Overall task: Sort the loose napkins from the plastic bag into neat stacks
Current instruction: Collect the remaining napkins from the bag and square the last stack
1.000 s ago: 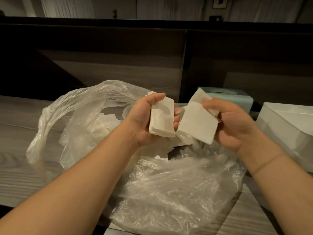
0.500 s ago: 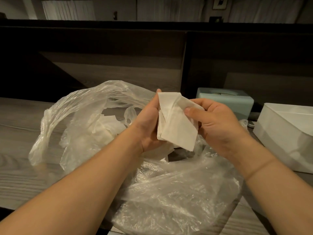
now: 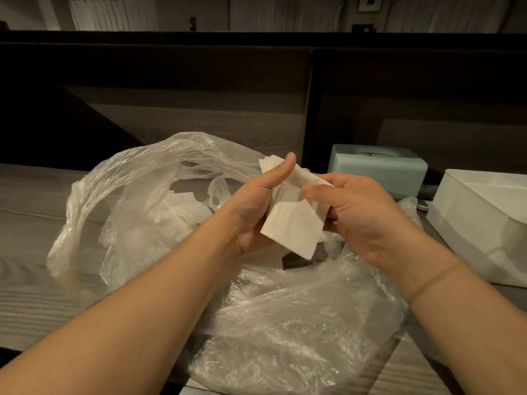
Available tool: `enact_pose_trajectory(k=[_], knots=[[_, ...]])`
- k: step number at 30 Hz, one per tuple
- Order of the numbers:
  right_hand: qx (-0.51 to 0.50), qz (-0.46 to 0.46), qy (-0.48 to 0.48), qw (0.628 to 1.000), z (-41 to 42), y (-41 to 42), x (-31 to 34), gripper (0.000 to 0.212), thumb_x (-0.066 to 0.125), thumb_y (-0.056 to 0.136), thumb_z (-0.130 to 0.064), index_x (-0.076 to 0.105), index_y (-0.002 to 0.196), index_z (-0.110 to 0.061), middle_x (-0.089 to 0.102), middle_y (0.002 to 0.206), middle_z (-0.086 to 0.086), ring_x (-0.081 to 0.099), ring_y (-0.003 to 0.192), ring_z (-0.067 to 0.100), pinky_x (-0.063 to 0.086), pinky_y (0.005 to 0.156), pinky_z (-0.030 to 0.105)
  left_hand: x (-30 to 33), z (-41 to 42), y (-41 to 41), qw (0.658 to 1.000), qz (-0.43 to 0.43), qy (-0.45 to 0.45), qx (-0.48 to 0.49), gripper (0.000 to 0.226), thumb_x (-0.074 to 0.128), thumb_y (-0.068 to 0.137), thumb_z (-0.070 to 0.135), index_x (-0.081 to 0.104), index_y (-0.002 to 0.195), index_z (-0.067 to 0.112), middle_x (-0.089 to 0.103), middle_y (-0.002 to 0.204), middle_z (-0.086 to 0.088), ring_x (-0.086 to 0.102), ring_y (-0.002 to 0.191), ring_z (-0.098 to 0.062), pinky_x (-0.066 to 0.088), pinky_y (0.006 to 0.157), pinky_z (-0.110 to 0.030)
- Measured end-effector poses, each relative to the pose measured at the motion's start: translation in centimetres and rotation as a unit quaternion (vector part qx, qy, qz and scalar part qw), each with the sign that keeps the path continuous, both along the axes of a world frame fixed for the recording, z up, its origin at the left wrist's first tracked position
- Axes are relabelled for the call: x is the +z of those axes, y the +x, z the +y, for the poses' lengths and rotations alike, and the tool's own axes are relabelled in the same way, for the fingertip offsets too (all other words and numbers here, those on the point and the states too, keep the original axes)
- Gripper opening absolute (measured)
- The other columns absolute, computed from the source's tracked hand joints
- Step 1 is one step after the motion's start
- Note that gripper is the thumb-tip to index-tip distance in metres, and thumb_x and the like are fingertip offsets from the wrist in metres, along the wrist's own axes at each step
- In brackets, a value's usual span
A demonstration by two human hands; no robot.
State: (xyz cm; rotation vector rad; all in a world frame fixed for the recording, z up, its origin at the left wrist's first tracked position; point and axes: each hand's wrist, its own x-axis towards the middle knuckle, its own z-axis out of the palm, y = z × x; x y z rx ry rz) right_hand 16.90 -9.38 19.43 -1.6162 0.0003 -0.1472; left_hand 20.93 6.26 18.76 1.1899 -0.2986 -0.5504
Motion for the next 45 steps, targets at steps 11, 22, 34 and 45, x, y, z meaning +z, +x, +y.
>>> enact_pose_trajectory(k=[11,22,34,45], knots=[[-0.040,0.000,0.012,0.999,-0.1,-0.5,0.9,0.008,0.069,0.088,-0.017,0.075,0.084,-0.014,0.076,0.099,0.006,0.067,0.108,0.034,0.051,0.089,0.046,0.6,-0.1,-0.1,0.988,0.128,-0.080,0.041,0.058,0.059,0.096,0.049,0.063,0.134,0.004,0.070,0.127,-0.017,0.069,0.114,-0.034,0.053,0.098,-0.049],[-0.025,-0.027,-0.011,0.999,-0.3,-1.3,1.7,0.014,0.065,0.092,-0.019,0.071,0.080,-0.016,0.074,0.083,-0.003,0.068,0.085,0.022,0.051,0.068,0.036,-0.1,-0.2,-0.4,0.996,0.044,-0.012,-0.076,0.071,0.056,0.085,0.068,0.067,0.130,0.014,0.070,0.120,-0.015,0.069,0.104,-0.033,0.054,0.097,-0.048],[-0.102,-0.041,-0.003,0.994,0.7,-0.3,0.1,0.009,0.055,0.103,-0.026,0.061,0.108,-0.023,0.067,0.088,-0.001,0.064,0.072,0.013,0.061,0.068,0.036,0.8,0.3,-0.3,0.995,0.059,-0.066,-0.056,0.064,0.065,0.092,0.047,0.054,0.137,0.003,0.067,0.106,-0.015,0.064,0.084,-0.027,0.051,0.088,-0.043],[0.116,-0.062,-0.504,0.854,1.6,-0.5,-2.6,0.027,0.081,0.078,-0.047,0.068,0.100,-0.036,0.063,0.089,-0.018,0.060,0.081,0.001,0.048,0.069,0.016,1.8,1.5,0.4,0.982,0.098,-0.156,0.036,0.042,0.061,0.095,0.038,0.058,0.124,0.008,0.065,0.103,-0.012,0.061,0.080,-0.024,0.053,0.079,-0.036]])
